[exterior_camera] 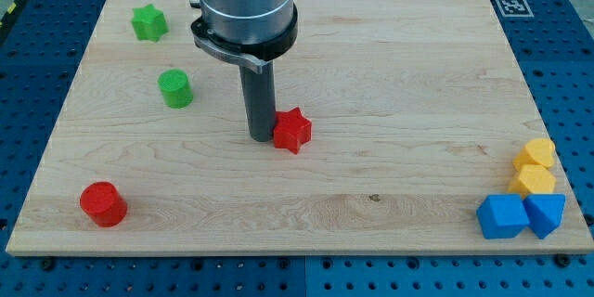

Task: Place the red star at the top left side of cube

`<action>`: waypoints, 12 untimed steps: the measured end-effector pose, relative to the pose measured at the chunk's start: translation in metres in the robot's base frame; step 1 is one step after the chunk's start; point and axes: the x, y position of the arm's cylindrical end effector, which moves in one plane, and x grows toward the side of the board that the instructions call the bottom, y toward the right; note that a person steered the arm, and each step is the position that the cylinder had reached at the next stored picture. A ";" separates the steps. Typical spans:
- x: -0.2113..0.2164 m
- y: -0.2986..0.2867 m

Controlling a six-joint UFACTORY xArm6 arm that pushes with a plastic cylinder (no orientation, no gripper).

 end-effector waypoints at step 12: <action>0.035 0.048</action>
